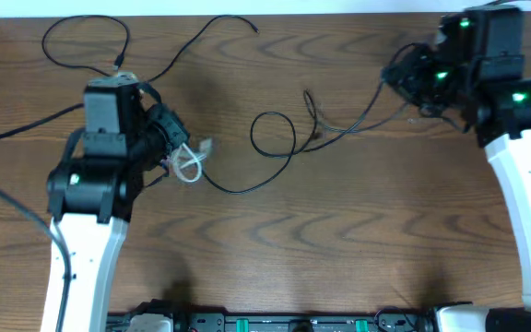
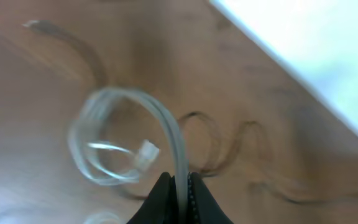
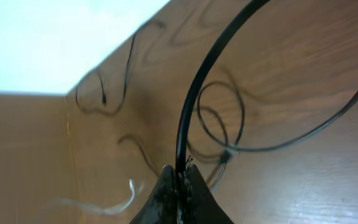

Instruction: Untangle cables

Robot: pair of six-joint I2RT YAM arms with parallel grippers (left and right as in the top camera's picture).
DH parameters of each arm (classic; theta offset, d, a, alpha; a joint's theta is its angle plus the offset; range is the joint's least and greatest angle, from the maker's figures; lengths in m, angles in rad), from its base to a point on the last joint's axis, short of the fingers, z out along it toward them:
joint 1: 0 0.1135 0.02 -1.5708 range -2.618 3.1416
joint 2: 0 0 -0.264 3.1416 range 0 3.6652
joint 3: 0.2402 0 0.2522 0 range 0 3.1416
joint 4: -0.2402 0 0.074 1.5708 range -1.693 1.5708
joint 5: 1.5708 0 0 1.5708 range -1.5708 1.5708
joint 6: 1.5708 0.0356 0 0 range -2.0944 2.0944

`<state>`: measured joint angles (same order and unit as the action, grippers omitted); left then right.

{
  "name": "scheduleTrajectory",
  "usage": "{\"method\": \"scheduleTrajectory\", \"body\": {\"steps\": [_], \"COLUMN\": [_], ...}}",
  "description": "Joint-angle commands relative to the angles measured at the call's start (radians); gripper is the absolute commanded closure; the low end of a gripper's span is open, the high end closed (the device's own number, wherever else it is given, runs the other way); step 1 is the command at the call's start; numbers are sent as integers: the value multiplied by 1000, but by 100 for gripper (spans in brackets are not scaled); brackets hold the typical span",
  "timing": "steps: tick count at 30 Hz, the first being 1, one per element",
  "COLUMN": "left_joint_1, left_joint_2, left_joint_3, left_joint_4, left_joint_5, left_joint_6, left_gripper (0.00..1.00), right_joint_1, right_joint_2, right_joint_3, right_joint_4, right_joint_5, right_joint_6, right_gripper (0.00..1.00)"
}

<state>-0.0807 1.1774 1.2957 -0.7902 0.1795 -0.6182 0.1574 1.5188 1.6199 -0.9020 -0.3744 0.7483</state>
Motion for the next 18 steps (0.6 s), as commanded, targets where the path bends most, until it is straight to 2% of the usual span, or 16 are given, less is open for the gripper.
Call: {"method": "scheduleTrajectory", "body": {"steps": [1, 5, 13, 16, 18], "left_joint_1": [1, 1, 32, 57, 73], "left_joint_2": [-59, -93, -100, -95, -86], "left_joint_3": [5, 5, 5, 5, 5], "left_joint_4": [40, 56, 90, 89, 90], "left_joint_5": [108, 98, 67, -44, -98], "left_joint_6": [35, 34, 29, 8, -18], "left_gripper": [92, 92, 92, 92, 92], "right_joint_1": [64, 119, 169, 177, 183], "right_joint_2": [7, 37, 154, 205, 227], "right_joint_3": [2, 2, 2, 2, 2], "right_joint_4": [-18, -37, -56, -78, -79], "right_joint_5": [112, 190, 188, 180, 172], "right_joint_6": [-32, -28, -24, -37, -56], "right_gripper": [99, 99, 98, 91, 77]}}
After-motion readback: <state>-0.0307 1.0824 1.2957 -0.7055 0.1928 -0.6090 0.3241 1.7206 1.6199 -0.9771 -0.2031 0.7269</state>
